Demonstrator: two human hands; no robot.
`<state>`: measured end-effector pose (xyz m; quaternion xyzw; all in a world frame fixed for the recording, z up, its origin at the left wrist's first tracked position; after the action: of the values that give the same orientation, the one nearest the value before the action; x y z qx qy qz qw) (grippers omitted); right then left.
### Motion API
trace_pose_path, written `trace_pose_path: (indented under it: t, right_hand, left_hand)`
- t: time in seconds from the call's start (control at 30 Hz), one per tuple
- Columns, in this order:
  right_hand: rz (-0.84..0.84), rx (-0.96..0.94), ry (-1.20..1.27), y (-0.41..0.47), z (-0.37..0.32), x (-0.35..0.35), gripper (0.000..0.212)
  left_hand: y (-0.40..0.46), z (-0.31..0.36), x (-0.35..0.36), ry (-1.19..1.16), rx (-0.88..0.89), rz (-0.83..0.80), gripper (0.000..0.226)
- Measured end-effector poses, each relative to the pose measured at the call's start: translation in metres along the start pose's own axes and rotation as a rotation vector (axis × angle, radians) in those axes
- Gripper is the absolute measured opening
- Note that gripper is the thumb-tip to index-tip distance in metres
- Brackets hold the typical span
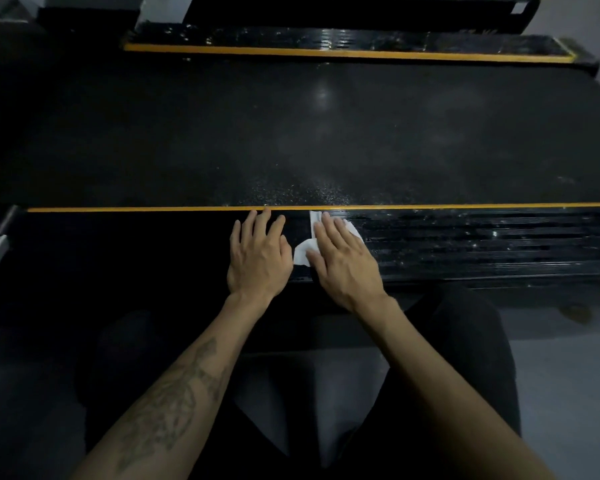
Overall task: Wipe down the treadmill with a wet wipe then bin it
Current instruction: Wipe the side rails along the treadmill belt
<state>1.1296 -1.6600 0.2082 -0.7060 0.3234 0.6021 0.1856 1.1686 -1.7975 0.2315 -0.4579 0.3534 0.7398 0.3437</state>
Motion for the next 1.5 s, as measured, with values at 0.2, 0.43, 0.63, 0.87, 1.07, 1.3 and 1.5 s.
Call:
trace_pose_path:
  t: [0.2, 0.43, 0.63, 0.87, 1.07, 1.3, 1.5]
  right_hand:
    - [0.152, 0.132, -0.003, -0.023, -0.015, 0.001, 0.063]
    - [0.069, 0.062, 0.019, -0.007, -0.005, -0.004, 0.075]
    - [0.151, 0.072, 0.07, -0.029, -0.026, 0.001, 0.066]
    - [0.226, 0.107, -0.02, -0.025, -0.009, -0.007, 0.062]
    - [0.265, 0.037, -0.042, -0.03, -0.034, -0.003, 0.058]
    - [0.29, 0.14, -0.095, -0.044, -0.013, -0.008, 0.057]
    - [0.297, 0.022, -0.049, -0.036, -0.029, -0.006, 0.056]
  left_hand:
    - [0.001, 0.001, -0.002, -0.003, 0.0, 0.01, 0.045]
    - [0.0, 0.0, -0.001, -0.011, 0.005, 0.019, 0.044]
    - [0.0, 0.001, -0.001, -0.01, 0.017, 0.042, 0.044]
    - [-0.001, 0.002, -0.001, -0.026, 0.027, 0.038, 0.043]
    - [0.0, 0.001, 0.0, -0.026, 0.029, 0.04, 0.043]
    - [-0.002, 0.002, -0.002, -0.038, 0.034, 0.05, 0.044]
    - [-0.001, 0.001, -0.001, -0.032, 0.032, 0.046, 0.044]
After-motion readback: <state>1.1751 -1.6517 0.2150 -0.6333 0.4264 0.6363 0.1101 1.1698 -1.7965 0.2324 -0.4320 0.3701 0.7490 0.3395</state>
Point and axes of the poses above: each hand's wrist, its own y-axis towards the middle knuckle, its own x-axis out of the palm, z = x × y, the point moved 10 cm from there along y, towards the middle knuckle, and after that the axes turned 12 degrees about -x, right-handed, at the moved point
